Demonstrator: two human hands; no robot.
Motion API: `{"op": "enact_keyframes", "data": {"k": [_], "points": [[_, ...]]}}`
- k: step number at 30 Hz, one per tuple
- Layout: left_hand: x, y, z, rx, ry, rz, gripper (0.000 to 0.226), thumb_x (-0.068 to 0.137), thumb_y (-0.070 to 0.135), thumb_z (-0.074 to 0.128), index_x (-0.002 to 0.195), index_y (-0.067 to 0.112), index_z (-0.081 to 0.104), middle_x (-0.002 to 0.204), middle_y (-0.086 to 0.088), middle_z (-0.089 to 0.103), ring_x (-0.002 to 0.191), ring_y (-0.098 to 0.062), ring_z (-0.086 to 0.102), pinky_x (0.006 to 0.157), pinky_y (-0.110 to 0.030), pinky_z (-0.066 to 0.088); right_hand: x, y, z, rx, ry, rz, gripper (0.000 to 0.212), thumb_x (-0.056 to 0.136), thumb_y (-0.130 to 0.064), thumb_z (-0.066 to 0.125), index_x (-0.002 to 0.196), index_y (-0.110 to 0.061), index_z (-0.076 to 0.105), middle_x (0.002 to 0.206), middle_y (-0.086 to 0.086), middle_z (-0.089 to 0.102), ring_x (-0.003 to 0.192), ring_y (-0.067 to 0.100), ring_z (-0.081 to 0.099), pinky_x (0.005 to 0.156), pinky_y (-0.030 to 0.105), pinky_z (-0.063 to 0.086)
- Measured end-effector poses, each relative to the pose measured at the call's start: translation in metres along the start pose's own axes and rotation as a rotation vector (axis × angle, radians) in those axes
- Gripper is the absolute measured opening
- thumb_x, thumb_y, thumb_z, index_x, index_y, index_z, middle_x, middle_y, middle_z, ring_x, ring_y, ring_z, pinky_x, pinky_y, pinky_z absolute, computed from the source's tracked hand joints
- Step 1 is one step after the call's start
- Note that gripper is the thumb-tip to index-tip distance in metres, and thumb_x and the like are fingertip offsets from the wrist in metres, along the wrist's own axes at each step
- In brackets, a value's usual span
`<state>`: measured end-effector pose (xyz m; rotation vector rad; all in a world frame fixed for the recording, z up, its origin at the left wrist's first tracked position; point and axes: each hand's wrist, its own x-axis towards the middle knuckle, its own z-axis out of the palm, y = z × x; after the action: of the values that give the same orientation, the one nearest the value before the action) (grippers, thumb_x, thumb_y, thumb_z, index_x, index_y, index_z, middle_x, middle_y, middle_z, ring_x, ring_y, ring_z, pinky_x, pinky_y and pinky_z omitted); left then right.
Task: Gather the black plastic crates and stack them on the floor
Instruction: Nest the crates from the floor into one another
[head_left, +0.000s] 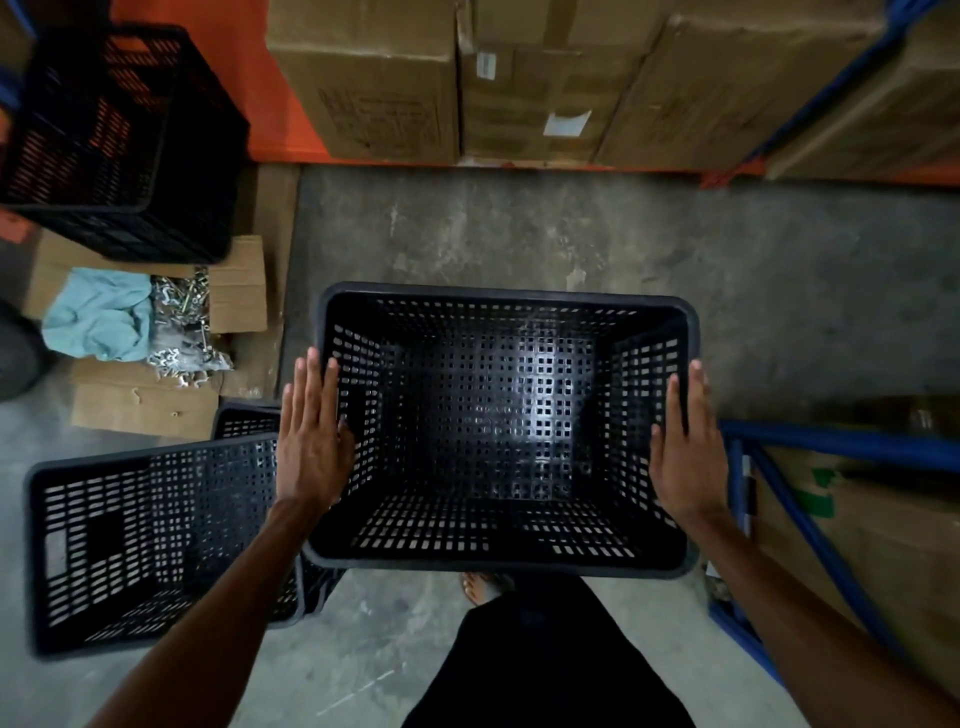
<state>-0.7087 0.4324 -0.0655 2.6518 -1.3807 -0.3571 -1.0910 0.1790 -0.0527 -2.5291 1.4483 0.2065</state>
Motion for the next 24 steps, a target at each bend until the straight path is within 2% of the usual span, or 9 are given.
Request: {"op": "enact_keyframes", "data": {"k": [2,6,12,16,20,24], "points": [[0.000,-0.004,0.002,0.032,-0.014,-0.003,0.074,0.092,0.023,0.041,0.157,0.012,0.006,0.165,-0.009,-0.007,0.153,-0.028,-0.004,0.124,-0.044,0.006,-0.001,-0.001,-0.001,0.005,-0.013,0.007,0.059,0.101,-0.020,0.038,0.154,-0.003,0.020,0.165,0.013,-0.006,0.152,0.032,0.010,0.114,0.046,0.035],[0.002,-0.008,0.007,0.035,-0.010,0.000,0.076,0.087,0.015,0.044,0.156,0.013,0.013,0.165,-0.010,-0.004,0.153,-0.031,-0.001,0.123,-0.049,0.012,0.002,-0.002,-0.004,0.027,-0.046,0.047,0.058,0.100,-0.021,0.043,0.154,-0.008,0.026,0.165,0.013,-0.003,0.151,0.032,0.016,0.098,0.043,0.048],[0.005,-0.006,0.004,0.043,-0.010,-0.001,0.082,0.081,0.010,0.044,0.157,0.014,0.011,0.165,-0.010,-0.004,0.153,-0.030,-0.002,0.123,-0.048,0.012,0.003,-0.005,-0.006,0.010,-0.057,0.072,0.058,0.101,-0.025,0.041,0.154,-0.011,0.024,0.165,0.011,-0.006,0.149,0.035,0.020,0.105,0.046,0.045],[0.006,-0.001,0.001,0.043,-0.050,-0.031,0.097,0.075,0.004,0.058,0.157,0.015,0.008,0.165,-0.007,-0.007,0.153,-0.027,-0.003,0.123,-0.042,0.011,0.000,-0.010,-0.009,0.022,-0.039,0.063,0.063,0.100,-0.029,0.041,0.155,-0.009,0.018,0.165,0.010,-0.007,0.150,0.036,0.014,0.114,0.048,0.035],[0.003,0.010,-0.010,0.024,-0.102,-0.022,0.093,0.079,0.015,0.058,0.157,0.014,0.006,0.165,-0.007,-0.009,0.153,-0.028,-0.006,0.123,-0.046,0.016,-0.005,-0.010,-0.016,-0.033,-0.057,0.038,0.075,0.096,-0.045,0.034,0.156,-0.005,0.012,0.165,0.012,-0.008,0.152,0.035,0.005,0.116,0.051,0.028],[-0.015,0.017,-0.032,-0.025,-0.138,-0.026,0.094,0.080,0.020,0.054,0.157,0.014,-0.001,0.165,-0.007,-0.008,0.153,-0.023,-0.007,0.123,-0.046,0.014,-0.014,-0.029,-0.030,-0.047,-0.046,0.029,0.079,0.093,-0.049,0.030,0.155,-0.002,0.014,0.164,0.017,0.000,0.152,0.036,-0.003,0.118,0.060,0.010]]}}
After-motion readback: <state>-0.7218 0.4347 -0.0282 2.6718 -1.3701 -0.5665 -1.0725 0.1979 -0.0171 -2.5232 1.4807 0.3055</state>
